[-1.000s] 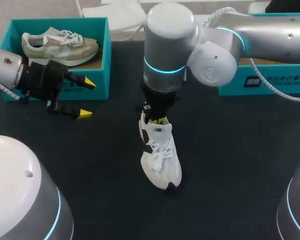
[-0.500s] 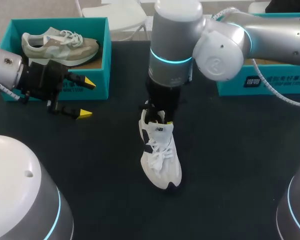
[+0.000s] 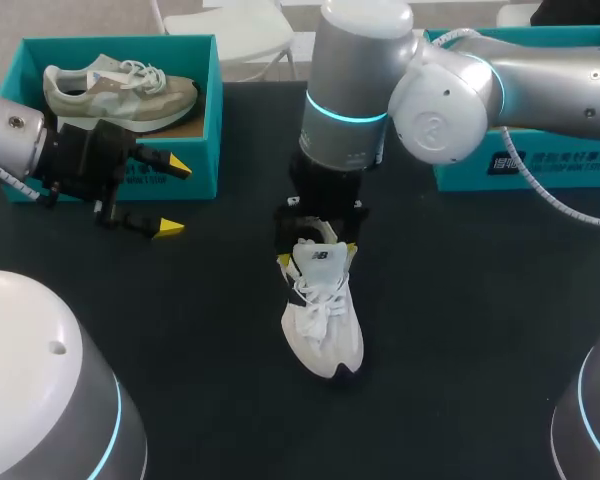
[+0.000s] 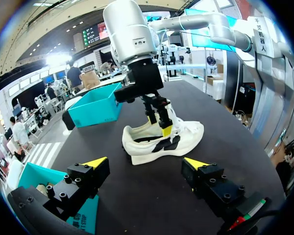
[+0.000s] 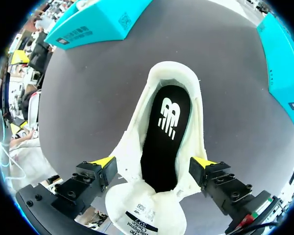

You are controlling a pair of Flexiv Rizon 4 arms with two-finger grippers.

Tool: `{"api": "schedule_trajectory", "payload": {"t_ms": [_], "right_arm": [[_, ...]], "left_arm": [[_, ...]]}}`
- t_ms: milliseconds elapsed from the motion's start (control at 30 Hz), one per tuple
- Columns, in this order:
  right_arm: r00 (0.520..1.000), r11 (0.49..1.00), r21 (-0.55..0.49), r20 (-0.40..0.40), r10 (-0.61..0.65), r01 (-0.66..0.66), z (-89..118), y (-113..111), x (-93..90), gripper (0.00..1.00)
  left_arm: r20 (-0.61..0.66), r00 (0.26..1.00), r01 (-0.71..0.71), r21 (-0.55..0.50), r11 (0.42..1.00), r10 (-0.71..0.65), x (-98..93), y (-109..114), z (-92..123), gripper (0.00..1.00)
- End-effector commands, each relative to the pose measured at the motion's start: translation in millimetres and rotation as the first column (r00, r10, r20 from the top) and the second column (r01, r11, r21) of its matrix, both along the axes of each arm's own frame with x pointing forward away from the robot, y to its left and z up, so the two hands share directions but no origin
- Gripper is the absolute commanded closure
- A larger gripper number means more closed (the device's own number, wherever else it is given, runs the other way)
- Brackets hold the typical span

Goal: Take the shoe out of the shoebox, open the shoe tongue, remove and reinsert the insole, then place the shoe into the shoebox

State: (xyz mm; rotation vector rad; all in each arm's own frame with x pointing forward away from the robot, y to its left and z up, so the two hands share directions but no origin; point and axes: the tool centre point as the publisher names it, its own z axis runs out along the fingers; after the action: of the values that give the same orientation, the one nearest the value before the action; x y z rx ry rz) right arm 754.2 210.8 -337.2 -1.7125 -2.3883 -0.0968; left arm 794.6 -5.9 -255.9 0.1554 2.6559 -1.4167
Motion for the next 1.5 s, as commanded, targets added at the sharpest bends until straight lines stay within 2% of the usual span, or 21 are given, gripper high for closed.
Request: {"api": "schedule_trajectory", "payload": {"t_ms": [33, 100, 200, 400, 833, 967, 1267, 1500], "right_arm": [[1.0, 1.0, 0.006, -0.021, 0.01, -0.01, -1.4, 4.8, 3.5, 0.0], [0.999, 1.0, -0.001, -0.028, 0.017, -0.017, -2.9, 3.1, 2.3, 0.0], [1.0, 0.999, -0.032, -0.008, -0.001, 0.001, 3.7, 0.1, 3.6, 0.0], [0.999, 0.995, -0.089, 0.029, -0.037, 0.04, 3.2, -6.0, 4.1, 0.0], [0.998, 0.994, -0.094, 0.042, -0.048, 0.052, 2.4, -6.1, 4.5, 0.0], [0.998, 0.993, -0.109, 0.032, -0.045, 0.048, 8.6, -7.3, 3.6, 0.0], [0.993, 0.984, -0.152, 0.091, -0.077, 0.091, 37.9, -15.8, 6.2, 0.0], [0.988, 0.98, -0.156, 0.109, -0.109, 0.126, 57.7, -15.7, -7.4, 0.0]], "left_arm": [[0.0, 1.0, 0.0, 0.003, 1.0, 0.0, -1.1, 0.4, 0.3, 0.0], [0.0, 1.0, 0.0, 0.003, 1.0, 0.0, -1.1, 0.4, 0.3, 0.0], [0.0, 1.0, 0.0, 0.003, 1.0, 0.0, -1.1, 0.4, 0.3, 0.0], [0.0, 1.0, 0.0, 0.003, 1.0, 0.0, -1.1, 0.4, 0.3, 0.0], [0.0, 1.0, 0.0, 0.003, 1.0, 0.0, -1.1, 0.4, 0.3, 0.0], [0.0, 1.0, 0.0, 0.003, 1.0, 0.0, -1.1, 0.4, 0.3, 0.0], [0.0, 1.0, 0.0, 0.003, 1.0, 0.0, -1.1, 0.4, 0.3, 0.0], [0.0, 1.0, 0.0, 0.003, 1.0, 0.0, -1.1, 0.4, 0.3, 0.0]]}}
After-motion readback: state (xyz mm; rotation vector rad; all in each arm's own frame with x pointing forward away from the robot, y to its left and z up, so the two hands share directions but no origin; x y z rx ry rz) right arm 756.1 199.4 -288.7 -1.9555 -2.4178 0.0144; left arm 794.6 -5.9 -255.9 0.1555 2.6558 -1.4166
